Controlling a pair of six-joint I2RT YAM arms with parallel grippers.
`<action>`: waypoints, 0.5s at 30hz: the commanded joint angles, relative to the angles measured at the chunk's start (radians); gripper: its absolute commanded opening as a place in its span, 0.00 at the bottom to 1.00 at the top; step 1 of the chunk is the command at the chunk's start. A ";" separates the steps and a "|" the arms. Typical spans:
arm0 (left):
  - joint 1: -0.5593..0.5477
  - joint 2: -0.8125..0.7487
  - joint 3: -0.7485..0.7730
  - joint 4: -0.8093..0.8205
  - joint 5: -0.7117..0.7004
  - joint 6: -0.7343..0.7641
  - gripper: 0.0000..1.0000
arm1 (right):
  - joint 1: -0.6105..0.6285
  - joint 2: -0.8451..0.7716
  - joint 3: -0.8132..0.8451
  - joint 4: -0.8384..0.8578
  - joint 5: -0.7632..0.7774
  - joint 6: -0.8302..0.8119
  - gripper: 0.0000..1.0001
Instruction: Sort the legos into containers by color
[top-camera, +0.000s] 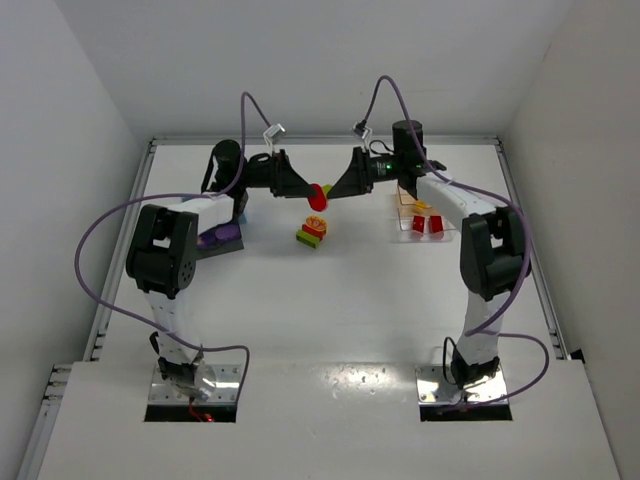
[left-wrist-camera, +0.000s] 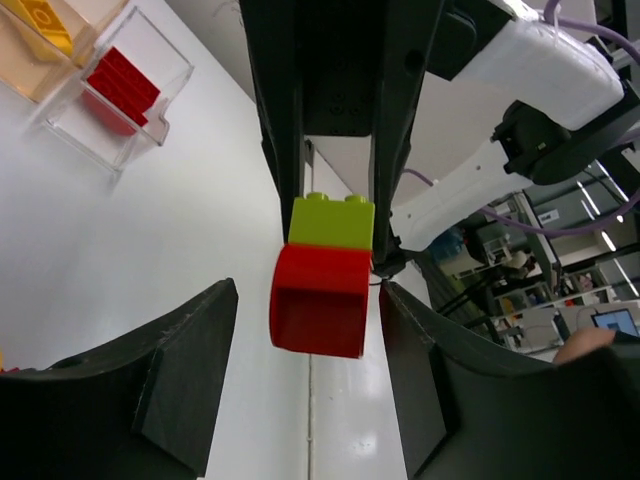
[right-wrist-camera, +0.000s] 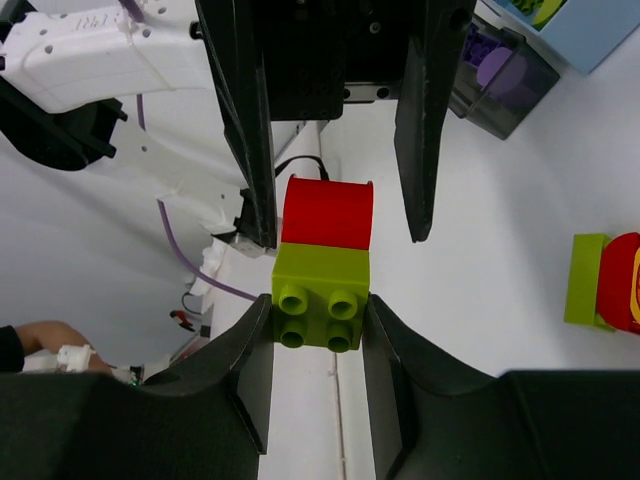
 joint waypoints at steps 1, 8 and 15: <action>-0.004 -0.009 -0.012 0.092 0.044 -0.016 0.64 | -0.017 0.014 0.027 0.114 -0.031 0.065 0.03; -0.031 -0.009 -0.012 0.121 0.062 -0.035 0.43 | -0.017 0.014 0.038 0.114 -0.031 0.065 0.03; -0.040 -0.019 -0.059 0.130 0.040 -0.026 0.16 | -0.147 -0.063 -0.002 0.102 -0.002 0.065 0.03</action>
